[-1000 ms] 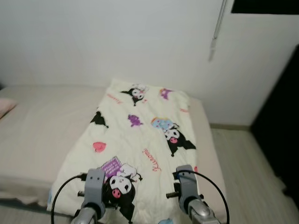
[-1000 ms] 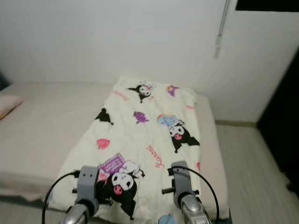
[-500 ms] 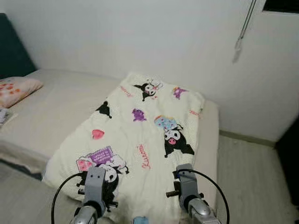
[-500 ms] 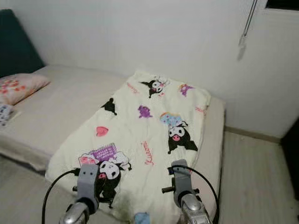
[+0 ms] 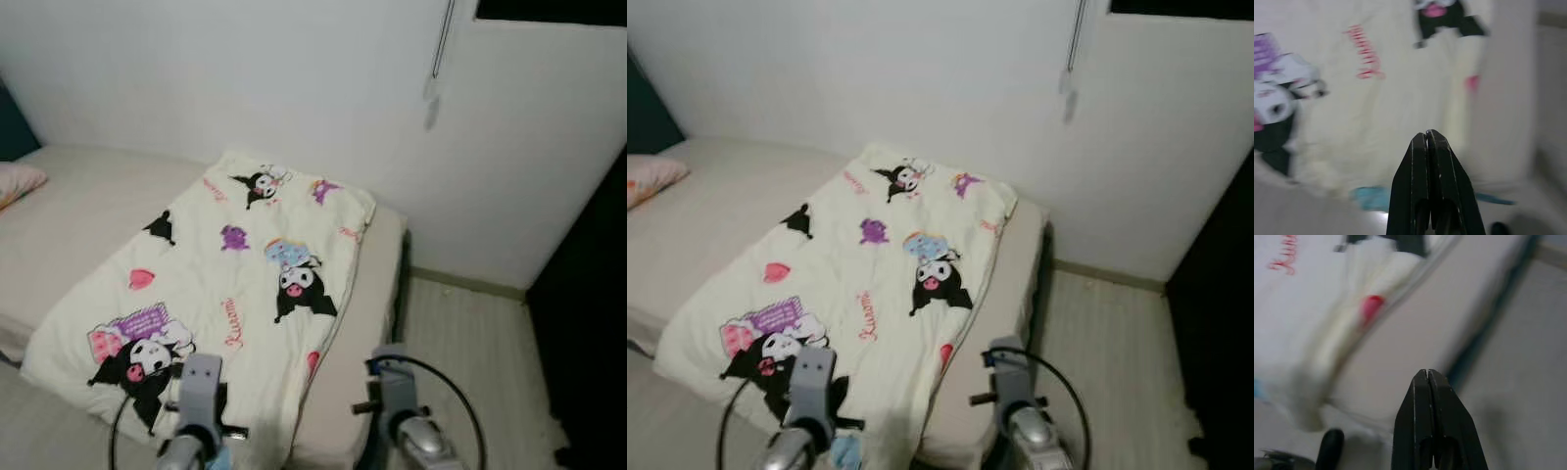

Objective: Clean up the room

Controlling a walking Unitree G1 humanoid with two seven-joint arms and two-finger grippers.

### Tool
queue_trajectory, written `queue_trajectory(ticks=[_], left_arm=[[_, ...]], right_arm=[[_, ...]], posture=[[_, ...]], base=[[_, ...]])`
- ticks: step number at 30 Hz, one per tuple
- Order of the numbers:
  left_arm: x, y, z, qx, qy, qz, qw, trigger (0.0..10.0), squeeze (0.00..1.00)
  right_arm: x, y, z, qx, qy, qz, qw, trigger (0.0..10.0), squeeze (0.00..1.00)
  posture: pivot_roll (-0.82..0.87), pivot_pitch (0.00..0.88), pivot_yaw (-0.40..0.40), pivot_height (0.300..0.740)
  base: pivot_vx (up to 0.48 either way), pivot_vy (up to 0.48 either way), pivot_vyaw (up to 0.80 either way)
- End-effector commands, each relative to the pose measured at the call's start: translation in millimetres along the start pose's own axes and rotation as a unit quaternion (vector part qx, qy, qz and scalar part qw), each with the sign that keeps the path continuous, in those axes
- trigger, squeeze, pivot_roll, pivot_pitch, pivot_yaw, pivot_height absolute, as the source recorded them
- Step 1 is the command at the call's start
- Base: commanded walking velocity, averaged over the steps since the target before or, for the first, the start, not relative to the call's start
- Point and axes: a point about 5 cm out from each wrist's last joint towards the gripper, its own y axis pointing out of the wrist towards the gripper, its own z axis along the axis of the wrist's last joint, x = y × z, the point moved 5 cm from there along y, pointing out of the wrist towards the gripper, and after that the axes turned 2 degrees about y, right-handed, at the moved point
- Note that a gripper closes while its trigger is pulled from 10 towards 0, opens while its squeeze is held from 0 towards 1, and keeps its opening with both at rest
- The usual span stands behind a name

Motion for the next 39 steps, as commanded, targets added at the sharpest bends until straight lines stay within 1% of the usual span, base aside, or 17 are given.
queue_trajectory(ticks=[1,4,10,19,20,21,23,24,26,27,31,32,34,39], left_arm=[[-5.9,-1.3,-3.0,-0.007,0.006,0.006,1.000,10.0,0.00],[-5.6,-0.9,-2.5,-0.006,0.007,0.006,1.000,10.0,0.00],[-6.0,-0.3,-1.9,-0.006,0.006,0.007,1.000,10.0,0.00],[-12.0,-0.8,-3.1,-0.010,0.000,0.025,1.000,10.0,0.00],[-14.6,-0.4,-2.8,-0.011,-0.011,0.032,0.999,10.0,0.00],[-17.1,-0.3,-1.6,-0.010,-0.013,0.038,0.999,10.0,0.00],[-21.3,-0.4,4.5,0.009,-0.011,0.048,0.999,10.0,0.00],[-22.3,0.2,2.6,0.001,-0.009,0.049,0.999,10.0,0.00],[-22.3,0.2,2.6,0.001,-0.009,0.049,0.999,10.0,0.00],[-22.7,0.6,0.6,-0.006,-0.009,0.050,0.999,10.0,0.00],[-26.3,0.5,-1.7,-0.015,-0.013,0.056,0.998,10.0,0.00],[-28.6,0.1,-1.6,-0.015,-0.016,0.061,0.998,10.0,0.00],[-30.8,0.0,-0.1,-0.011,-0.005,0.065,0.998,10.0,0.00],[-28.8,0.7,2.9,-0.002,-0.003,0.064,0.998,10.0,0.00]], right_arm=[[-7.5,1.0,-0.3,-0.002,-0.002,0.010,1.000,10.0,0.00],[-8.8,1.1,0.1,-0.003,-0.005,0.015,1.000,10.0,0.00],[-10.5,1.5,0.7,-0.003,-0.008,0.018,1.000,10.0,0.00],[-16.0,1.2,0.4,-0.003,-0.020,0.035,0.999,10.0,0.00],[-21.4,0.7,1.7,0.002,-0.030,0.050,0.998,10.0,0.00],[-27.0,0.1,2.4,0.005,-0.038,0.065,0.997,10.0,0.00],[-36.4,-0.8,2.5,0.007,-0.052,0.089,0.995,10.0,0.00],[-38.7,-1.0,1.7,0.006,-0.053,0.094,0.994,10.0,0.00],[-38.7,-1.0,1.7,0.006,-0.053,0.094,0.994,10.0,0.00],[-39.9,-1.1,1.2,0.005,-0.053,0.096,0.994,10.0,0.00],[-41.1,-1.1,0.8,0.004,-0.047,0.096,0.994,10.0,0.00],[-41.1,-1.0,1.0,0.005,-0.045,0.095,0.994,10.0,0.00],[-40.9,-0.8,1.6,0.005,-0.044,0.095,0.995,10.0,0.00],[-40.7,-1.2,2.6,0.007,-0.044,0.096,0.994,10.0,0.00]], posture=[[-0.02,0.065,0.008,0.740],[-0.02,0.066,0.007,0.740],[-0.02,0.067,0.006,0.740],[-0.02,0.073,0.007,0.740],[-0.02,0.073,0.005,0.740],[-0.02,0.073,0.005,0.740],[-0.02,0.073,0.005,0.740],[-0.02,0.073,0.004,0.740],[-0.02,0.073,0.004,0.740],[-0.02,0.073,0.004,0.740],[-0.02,0.072,0.004,0.740],[-0.02,0.072,0.005,0.740],[-0.02,0.072,0.006,0.740],[-0.02,0.073,0.007,0.740]], base=[[0.000,-0.442,0.00],[0.000,-0.446,0.00],[0.000,-0.444,0.75],[0.000,-0.445,0.80],[0.000,0.000,0.52],[0.000,0.000,0.00],[0.000,0.000,0.00],[0.000,0.000,0.00],[0.000,0.000,0.00],[0.000,0.000,0.00],[0.000,0.480,0.00],[0.000,0.341,0.00],[0.000,0.000,0.00],[0.000,0.000,0.00]])
